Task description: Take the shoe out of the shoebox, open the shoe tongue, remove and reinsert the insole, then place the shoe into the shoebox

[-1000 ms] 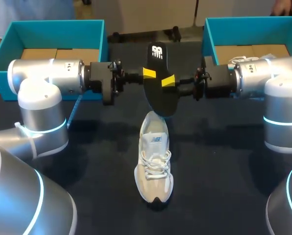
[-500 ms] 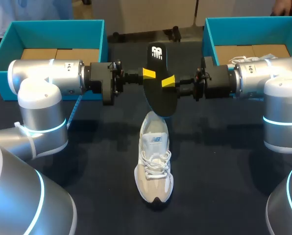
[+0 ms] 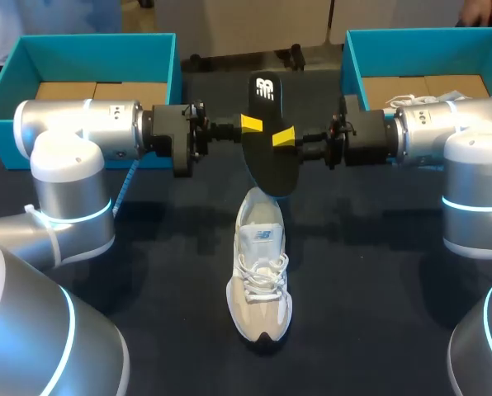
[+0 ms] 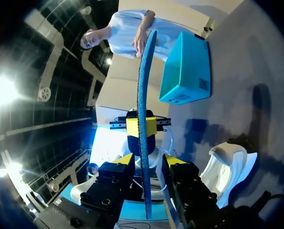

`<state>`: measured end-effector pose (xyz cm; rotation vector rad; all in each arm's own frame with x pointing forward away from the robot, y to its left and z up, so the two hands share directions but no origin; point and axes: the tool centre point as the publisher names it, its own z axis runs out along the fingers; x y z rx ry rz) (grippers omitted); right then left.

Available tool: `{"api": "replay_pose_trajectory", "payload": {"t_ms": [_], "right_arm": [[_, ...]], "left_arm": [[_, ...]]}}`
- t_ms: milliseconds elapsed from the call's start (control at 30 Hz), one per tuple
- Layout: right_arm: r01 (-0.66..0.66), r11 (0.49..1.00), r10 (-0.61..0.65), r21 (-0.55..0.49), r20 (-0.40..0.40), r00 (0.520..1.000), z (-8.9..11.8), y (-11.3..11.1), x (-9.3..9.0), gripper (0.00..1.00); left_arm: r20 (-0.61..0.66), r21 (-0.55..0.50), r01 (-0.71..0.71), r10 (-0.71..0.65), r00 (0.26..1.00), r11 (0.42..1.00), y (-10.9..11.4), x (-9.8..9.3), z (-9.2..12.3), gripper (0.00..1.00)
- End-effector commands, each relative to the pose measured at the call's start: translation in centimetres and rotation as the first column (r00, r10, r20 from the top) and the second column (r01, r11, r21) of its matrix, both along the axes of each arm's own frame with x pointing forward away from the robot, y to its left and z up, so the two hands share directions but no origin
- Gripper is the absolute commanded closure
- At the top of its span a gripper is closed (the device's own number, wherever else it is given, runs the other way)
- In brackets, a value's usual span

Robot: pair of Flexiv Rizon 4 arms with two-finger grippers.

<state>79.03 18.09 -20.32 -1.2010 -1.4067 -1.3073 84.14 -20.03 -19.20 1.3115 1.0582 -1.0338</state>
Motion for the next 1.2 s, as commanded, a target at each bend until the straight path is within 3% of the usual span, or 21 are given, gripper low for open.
{"api": "replay_pose_trajectory", "payload": {"t_ms": [33,333,567,633,833,867,900,1200], "right_arm": [[0.003,1.000,-0.003,-0.004,0.002,1.000,0.0,0.1,0.0,0.62],[-0.017,1.000,0.017,0.001,0.003,1.000,-0.2,0.3,0.3,0.75],[-0.019,1.000,0.019,0.006,-0.005,1.000,-0.5,0.3,0.2,0.77],[-0.017,1.000,0.017,0.007,-0.005,1.000,-0.5,0.3,0.2,1.00],[-0.012,1.000,0.012,0.016,0.014,1.000,-0.3,0.2,0.0,1.00],[-0.011,1.000,0.011,0.019,0.017,1.000,-0.2,0.2,0.0,1.00],[-0.011,1.000,0.011,0.020,0.019,1.000,-0.2,0.2,-0.1,1.00],[-0.004,0.999,0.000,0.036,0.093,0.996,0.1,-0.6,-0.4,1.00]], "left_arm": [[0.002,-0.001,0.000,0.000,1.000,1.000,-0.1,0.0,-0.1,1.00],[0.002,-0.001,0.000,0.000,1.000,1.000,-0.1,0.0,-0.1,1.00],[0.002,-0.001,0.000,0.000,1.000,1.000,-0.1,0.0,-0.1,1.00],[0.002,-0.001,0.000,0.000,1.000,1.000,-0.1,0.0,-0.1,1.00],[0.002,-0.001,0.000,0.000,1.000,1.000,-0.1,0.0,-0.1,1.00],[0.000,0.003,0.007,-0.007,1.000,1.000,-0.1,0.0,-0.1,0.88],[-0.003,0.003,0.011,-0.011,1.000,1.000,0.0,-0.1,-0.2,0.00],[-0.089,0.067,0.021,-0.015,0.996,0.998,2.7,-2.3,0.3,0.00]]}}
